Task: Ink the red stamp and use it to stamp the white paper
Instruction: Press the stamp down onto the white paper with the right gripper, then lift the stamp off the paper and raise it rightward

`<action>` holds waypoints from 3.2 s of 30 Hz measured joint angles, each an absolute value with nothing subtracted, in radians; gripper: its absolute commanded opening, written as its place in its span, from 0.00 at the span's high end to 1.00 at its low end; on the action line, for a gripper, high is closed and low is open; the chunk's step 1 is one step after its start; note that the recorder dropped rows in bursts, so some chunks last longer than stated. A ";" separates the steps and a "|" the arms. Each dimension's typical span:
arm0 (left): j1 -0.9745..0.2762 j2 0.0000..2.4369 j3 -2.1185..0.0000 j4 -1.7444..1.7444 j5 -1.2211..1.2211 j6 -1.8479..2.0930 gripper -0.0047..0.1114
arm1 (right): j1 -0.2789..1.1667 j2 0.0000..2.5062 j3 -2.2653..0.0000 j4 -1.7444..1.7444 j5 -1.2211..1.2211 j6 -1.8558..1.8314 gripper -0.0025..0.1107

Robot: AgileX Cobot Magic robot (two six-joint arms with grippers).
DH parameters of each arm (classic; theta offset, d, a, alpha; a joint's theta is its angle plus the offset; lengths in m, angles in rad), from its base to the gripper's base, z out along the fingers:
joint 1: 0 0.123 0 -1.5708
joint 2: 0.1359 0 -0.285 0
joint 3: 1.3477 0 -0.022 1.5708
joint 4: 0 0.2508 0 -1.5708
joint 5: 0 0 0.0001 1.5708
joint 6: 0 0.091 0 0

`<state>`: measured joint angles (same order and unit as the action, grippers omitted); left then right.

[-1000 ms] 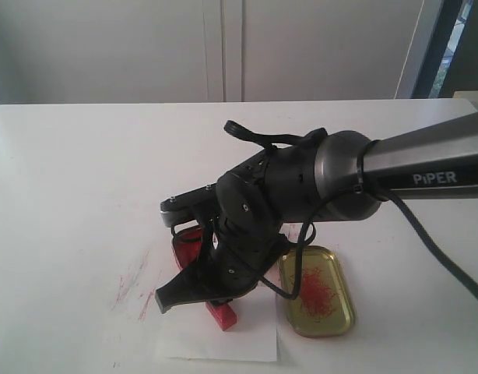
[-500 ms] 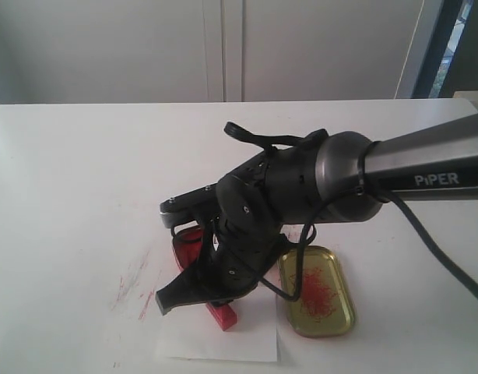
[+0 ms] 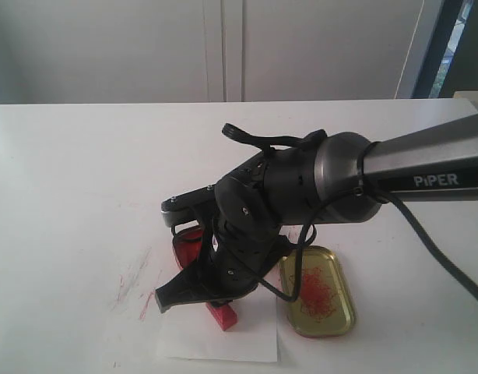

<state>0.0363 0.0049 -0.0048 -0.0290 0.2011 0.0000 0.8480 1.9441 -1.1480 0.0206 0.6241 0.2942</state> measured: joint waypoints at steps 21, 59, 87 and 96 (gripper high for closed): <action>0.036 0.005 -0.005 -0.029 0.201 0.000 0.96 | 0.848 1.901 -1.135 -0.019 0.660 0.345 0.98; 0.036 0.005 -0.005 -0.029 0.201 0.000 0.96 | 0.848 1.857 -1.112 -0.126 0.673 0.419 0.98; 0.036 0.005 -0.005 -0.029 0.201 0.000 0.96 | 0.848 1.746 -1.109 -0.128 0.606 0.419 0.98; 0.036 0.005 -0.005 -0.029 0.201 0.000 0.96 | 0.776 1.746 -1.109 -0.009 0.587 0.416 0.98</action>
<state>0.0363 0.0049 -0.0048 -0.0290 0.2011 0.0000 0.7763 1.7457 -1.1085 -0.0095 0.5867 0.4156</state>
